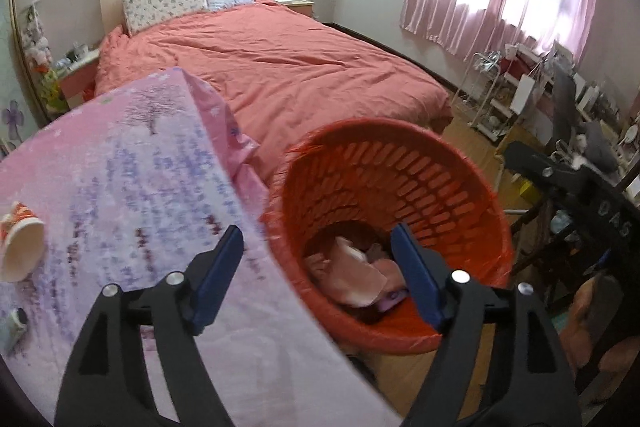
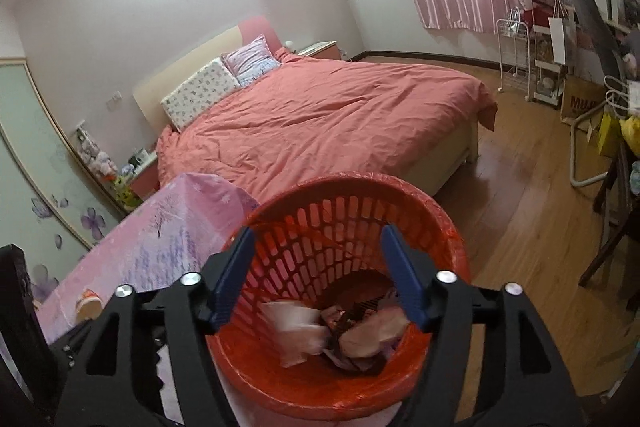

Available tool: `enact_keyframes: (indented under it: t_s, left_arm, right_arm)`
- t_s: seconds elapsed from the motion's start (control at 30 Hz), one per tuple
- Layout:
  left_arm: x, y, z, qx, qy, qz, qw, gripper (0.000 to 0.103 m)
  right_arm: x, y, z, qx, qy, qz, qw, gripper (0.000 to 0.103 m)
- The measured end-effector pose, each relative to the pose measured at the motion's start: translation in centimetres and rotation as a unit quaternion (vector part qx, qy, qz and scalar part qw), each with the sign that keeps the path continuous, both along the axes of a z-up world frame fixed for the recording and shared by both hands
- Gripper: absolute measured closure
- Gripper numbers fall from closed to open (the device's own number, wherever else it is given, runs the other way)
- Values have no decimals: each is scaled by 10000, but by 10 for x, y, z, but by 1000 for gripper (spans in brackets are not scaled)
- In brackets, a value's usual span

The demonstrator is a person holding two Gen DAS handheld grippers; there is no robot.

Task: Collect trash
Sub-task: 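Carry the tissue and sock over the orange basket and open both tools, then move both open tools back toward the lotion tube on the bedspread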

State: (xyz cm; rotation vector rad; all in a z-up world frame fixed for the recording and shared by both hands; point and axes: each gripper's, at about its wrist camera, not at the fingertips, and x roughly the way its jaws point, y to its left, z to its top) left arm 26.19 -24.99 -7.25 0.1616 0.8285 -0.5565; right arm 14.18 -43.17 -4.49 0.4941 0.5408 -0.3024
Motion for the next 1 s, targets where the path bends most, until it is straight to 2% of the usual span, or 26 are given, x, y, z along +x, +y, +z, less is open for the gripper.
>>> enact_keyframes:
  t_s: [0.17,0.3,0.43,0.67,0.83,0.87,0.93,1.0]
  left_arm:
    - [-11,42,4,327,-354,255,9985,18]
    - [-14,99,1,572,-497,709,9946,16]
    - [-9,171,-6,752,-430,1321,9874,16]
    - [-3,282,-15,974,-321,2244,9691,17]
    - [3,306,-31,1206,-119,2241,9670,25]
    - [6,305,-34,1232,-70,2221,9672,30]
    - [13,305,-36,1182,-56,2272,9666,34]
    - [24,306,-34,1180,-7,2410,9633,43]
  right_arm:
    - [-5,21,6,-471,62,65,9989,24]
    - [-5,41,5,-659,138,324,9972,17]
    - [-5,63,1,-744,184,589,9953,11]
    - [0,115,-3,-917,267,1193,9883,10]
    - [7,137,-7,-825,375,1490,9847,10]
    - [6,142,-9,-822,391,1520,9842,10]
    - [8,148,-10,-813,426,1580,9832,10]
    - [8,155,-11,-815,451,1629,9822,10]
